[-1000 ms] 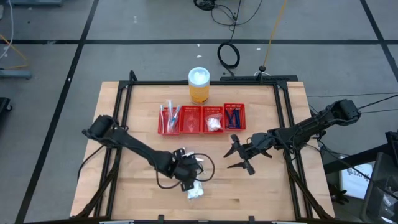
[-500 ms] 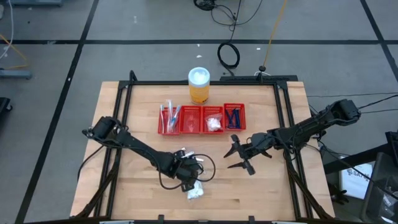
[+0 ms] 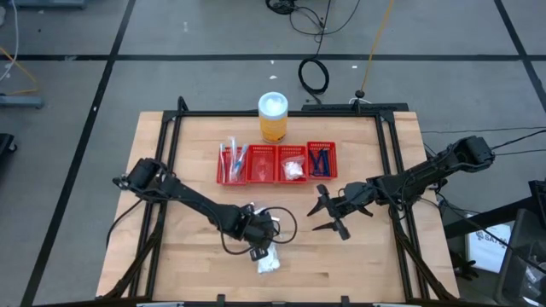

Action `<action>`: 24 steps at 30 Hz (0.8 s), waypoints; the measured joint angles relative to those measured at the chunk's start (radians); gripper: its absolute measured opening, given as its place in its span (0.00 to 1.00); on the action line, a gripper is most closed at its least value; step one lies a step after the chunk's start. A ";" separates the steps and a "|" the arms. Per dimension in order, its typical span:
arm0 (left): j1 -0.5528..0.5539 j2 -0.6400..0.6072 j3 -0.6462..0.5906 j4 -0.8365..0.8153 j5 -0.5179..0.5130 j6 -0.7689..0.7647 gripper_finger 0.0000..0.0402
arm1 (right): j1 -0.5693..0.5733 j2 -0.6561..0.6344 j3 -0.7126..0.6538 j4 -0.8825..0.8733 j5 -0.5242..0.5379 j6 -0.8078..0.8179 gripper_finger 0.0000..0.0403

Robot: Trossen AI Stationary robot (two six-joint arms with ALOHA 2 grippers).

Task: Pick & Place Travel size toiletries
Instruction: Put the cotton pack into the middle right red basket

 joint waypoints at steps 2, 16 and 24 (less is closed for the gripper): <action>0.003 0.000 0.000 -0.001 0.000 0.012 0.02 | 0.000 0.000 0.000 0.000 0.000 0.002 0.52; -0.008 -0.152 0.000 -0.025 -0.289 0.142 0.00 | -0.001 0.000 0.000 -0.035 0.059 0.002 0.52; -0.029 -0.221 0.000 -0.021 -0.699 0.267 0.00 | -0.001 -0.072 0.000 -0.114 0.311 0.023 0.52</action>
